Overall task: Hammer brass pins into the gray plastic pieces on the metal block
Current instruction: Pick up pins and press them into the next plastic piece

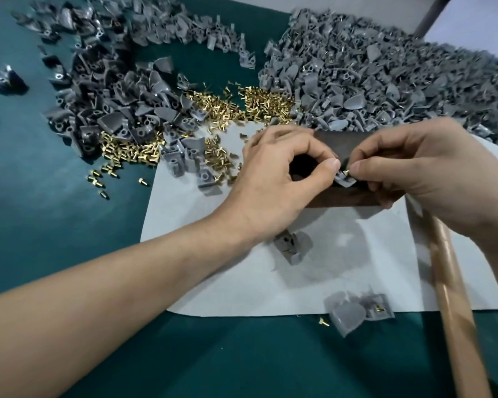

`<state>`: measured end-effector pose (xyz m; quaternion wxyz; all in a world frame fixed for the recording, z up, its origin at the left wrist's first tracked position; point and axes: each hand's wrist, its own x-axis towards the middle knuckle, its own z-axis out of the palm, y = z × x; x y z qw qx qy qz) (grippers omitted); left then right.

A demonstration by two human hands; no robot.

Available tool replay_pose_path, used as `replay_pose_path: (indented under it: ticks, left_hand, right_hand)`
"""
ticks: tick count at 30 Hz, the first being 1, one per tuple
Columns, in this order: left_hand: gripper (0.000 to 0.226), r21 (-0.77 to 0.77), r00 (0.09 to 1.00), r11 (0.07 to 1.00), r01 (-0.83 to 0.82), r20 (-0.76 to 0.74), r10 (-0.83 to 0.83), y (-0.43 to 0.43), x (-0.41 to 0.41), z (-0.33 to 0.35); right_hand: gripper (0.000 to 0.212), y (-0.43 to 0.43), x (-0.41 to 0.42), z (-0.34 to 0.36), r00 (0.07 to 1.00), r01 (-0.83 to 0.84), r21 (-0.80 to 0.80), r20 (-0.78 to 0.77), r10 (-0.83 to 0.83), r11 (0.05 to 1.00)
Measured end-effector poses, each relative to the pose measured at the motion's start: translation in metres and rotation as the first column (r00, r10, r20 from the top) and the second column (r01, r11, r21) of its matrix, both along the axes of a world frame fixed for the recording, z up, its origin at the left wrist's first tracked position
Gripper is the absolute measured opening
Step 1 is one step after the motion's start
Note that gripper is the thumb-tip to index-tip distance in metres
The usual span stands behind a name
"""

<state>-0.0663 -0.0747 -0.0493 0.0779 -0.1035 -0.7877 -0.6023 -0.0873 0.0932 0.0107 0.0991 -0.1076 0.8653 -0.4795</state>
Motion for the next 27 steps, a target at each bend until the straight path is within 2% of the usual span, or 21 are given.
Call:
replay_pose_path:
  ticks: [27]
  left_hand:
    - [0.019, 0.013, 1.0, 1.0, 0.002, 0.023, -0.002, -0.001, -0.001, 0.001]
  right_hand:
    - [0.007, -0.004, -0.003, 0.01, 0.997, -0.039, 0.061, 0.072, 0.035, 0.997]
